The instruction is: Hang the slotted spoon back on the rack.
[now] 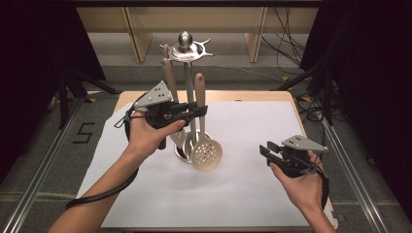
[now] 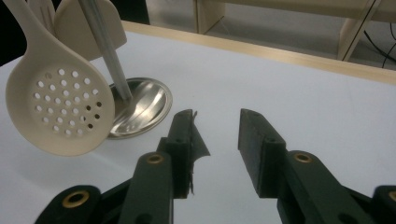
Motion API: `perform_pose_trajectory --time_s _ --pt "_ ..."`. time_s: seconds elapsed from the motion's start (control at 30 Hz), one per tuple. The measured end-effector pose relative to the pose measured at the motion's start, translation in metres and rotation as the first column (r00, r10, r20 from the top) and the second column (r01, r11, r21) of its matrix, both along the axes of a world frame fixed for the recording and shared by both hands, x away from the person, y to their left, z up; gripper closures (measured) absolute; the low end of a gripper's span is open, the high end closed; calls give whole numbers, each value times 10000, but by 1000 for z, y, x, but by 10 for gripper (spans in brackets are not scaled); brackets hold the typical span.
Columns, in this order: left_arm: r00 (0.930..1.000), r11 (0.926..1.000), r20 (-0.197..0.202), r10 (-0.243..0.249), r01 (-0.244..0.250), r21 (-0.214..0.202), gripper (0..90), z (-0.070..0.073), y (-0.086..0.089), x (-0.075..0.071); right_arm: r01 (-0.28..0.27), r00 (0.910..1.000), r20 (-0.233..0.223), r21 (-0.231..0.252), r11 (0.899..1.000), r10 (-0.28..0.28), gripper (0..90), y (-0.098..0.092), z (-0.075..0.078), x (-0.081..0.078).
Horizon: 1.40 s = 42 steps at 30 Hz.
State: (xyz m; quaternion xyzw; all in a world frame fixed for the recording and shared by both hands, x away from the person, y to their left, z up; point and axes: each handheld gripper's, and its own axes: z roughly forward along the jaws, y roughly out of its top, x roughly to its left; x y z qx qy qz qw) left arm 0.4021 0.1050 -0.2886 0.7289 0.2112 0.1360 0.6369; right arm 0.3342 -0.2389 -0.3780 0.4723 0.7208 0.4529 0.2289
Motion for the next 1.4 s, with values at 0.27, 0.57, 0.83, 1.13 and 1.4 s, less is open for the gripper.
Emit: perform_pose_trajectory --time_s 0.27,0.57,0.83,1.13,1.4 --pt "10000 10000 59 -74 74 30 757 2 4 1 106 9998 -151 -158 9998 -108 668 -1 0 -2" --pt "9997 9997 80 -223 223 15 757 6 6 -1 -31 10000 85 -370 9993 34 669 -2 -2 1" --pt "9997 9998 98 -206 206 22 756 10 9 0 -62 10000 37 -350 9994 64 670 -1 -1 0" --pt "9997 9997 86 -242 242 -21 756 14 10 1 66 9997 -245 -140 9999 -70 670 2 0 -2" --pt "9996 9996 15 -269 269 -86 756 17 12 4 12 9999 115 -124 9999 -11 670 1 -1 0"
